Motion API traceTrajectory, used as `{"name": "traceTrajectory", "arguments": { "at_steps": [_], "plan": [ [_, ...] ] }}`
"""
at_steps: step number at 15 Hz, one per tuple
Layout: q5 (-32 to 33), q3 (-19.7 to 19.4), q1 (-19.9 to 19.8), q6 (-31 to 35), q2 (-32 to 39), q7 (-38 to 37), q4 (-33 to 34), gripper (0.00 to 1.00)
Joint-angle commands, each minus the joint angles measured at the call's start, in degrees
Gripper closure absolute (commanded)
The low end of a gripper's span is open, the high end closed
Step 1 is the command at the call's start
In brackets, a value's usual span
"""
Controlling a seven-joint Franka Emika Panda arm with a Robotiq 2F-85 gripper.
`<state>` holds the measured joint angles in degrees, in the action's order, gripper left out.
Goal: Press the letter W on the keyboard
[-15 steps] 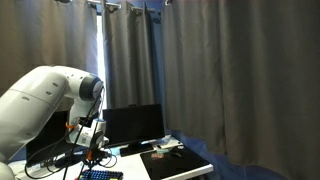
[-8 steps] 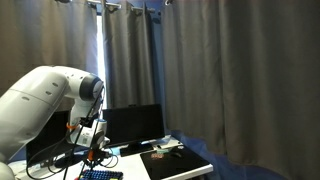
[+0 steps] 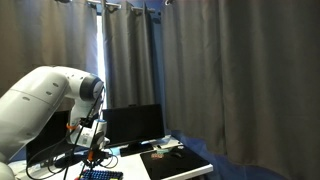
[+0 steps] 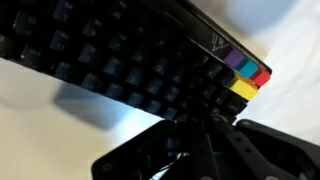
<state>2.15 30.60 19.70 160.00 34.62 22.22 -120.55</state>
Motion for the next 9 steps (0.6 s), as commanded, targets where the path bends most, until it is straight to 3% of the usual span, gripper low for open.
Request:
{"name": "traceTrajectory", "arguments": {
  "at_steps": [1,9],
  "plan": [
    [1.20,0.02,0.11,1.61,0.93,0.12,0.08,1.00],
    [1.77,-0.07,0.21,3.36,1.54,-0.01,0.11,1.00]
  ]
}}
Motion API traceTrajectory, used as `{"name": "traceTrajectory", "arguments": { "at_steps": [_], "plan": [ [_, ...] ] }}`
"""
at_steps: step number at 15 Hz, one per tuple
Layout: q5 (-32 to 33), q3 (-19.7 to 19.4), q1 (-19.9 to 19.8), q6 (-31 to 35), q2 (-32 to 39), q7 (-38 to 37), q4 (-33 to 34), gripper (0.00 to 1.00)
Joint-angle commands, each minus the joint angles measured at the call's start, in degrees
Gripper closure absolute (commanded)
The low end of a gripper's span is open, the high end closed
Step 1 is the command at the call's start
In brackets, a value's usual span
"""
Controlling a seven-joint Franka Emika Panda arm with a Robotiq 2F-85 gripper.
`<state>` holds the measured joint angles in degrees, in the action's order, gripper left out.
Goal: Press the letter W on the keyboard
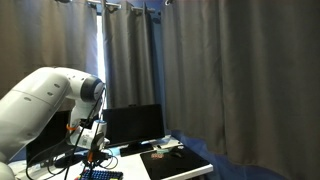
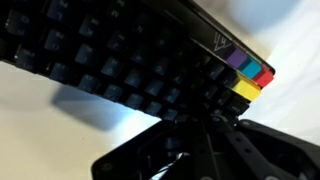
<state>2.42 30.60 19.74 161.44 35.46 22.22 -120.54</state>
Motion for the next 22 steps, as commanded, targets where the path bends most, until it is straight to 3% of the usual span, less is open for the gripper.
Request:
{"name": "traceTrajectory", "arguments": {
  "at_steps": [1,22],
  "plan": [
    [1.61,-0.09,0.16,2.17,0.75,-0.02,0.10,1.00],
    [3.91,-1.40,0.89,1.83,1.52,-0.29,0.41,1.00]
  ]
}}
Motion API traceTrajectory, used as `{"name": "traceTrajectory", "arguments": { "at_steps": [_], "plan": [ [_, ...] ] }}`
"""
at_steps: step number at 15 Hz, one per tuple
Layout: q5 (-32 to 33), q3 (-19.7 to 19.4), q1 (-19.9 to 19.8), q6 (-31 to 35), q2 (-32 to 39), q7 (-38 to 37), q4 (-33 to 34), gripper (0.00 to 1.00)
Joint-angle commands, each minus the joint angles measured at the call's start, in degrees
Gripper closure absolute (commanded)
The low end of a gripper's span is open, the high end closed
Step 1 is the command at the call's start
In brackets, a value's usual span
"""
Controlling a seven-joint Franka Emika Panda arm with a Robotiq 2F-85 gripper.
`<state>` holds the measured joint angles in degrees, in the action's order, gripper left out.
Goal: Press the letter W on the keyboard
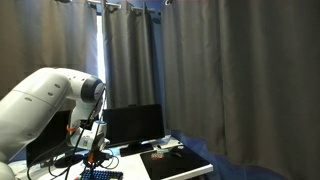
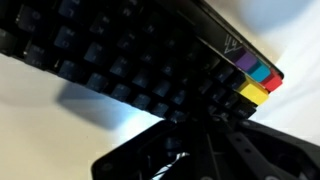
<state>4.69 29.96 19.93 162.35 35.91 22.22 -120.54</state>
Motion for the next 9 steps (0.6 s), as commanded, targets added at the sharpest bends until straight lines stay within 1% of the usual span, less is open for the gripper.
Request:
{"name": "traceTrajectory", "arguments": {
  "at_steps": [1,9],
  "plan": [
    [1.69,-0.90,0.81,0.96,1.08,-0.40,0.31,1.00],
    [1.68,-1.05,0.73,0.41,1.03,-0.45,0.22,1.00]
  ]
}}
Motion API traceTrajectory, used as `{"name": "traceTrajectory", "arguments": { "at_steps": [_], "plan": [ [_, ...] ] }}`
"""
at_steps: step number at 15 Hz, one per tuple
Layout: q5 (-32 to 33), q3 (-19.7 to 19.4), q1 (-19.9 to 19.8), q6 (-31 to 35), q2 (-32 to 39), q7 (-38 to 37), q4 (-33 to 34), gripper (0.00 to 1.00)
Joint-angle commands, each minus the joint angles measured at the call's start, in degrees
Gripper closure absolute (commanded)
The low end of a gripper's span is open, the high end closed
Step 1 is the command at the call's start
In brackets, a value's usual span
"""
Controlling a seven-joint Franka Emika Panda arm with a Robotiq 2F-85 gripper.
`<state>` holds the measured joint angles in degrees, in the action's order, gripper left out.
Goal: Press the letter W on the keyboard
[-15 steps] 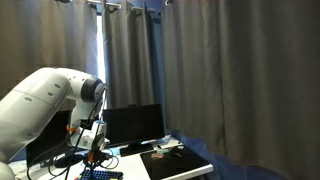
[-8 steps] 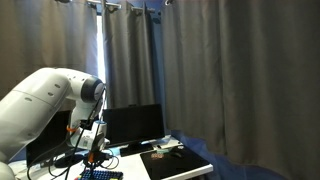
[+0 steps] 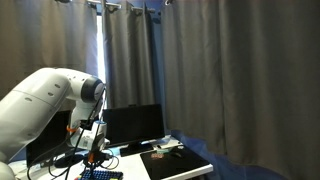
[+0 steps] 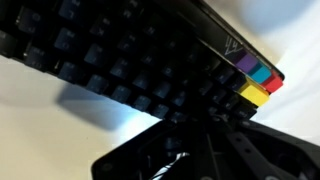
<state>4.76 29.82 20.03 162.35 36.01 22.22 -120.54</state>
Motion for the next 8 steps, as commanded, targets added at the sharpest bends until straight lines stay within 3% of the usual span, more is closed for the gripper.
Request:
{"name": "traceTrajectory", "arguments": {
  "at_steps": [1,8],
  "plan": [
    [1.53,-0.90,0.51,0.31,0.88,-0.48,0.11,1.00],
    [1.41,-1.14,0.41,-0.19,0.62,-0.78,-0.19,1.00]
  ]
}}
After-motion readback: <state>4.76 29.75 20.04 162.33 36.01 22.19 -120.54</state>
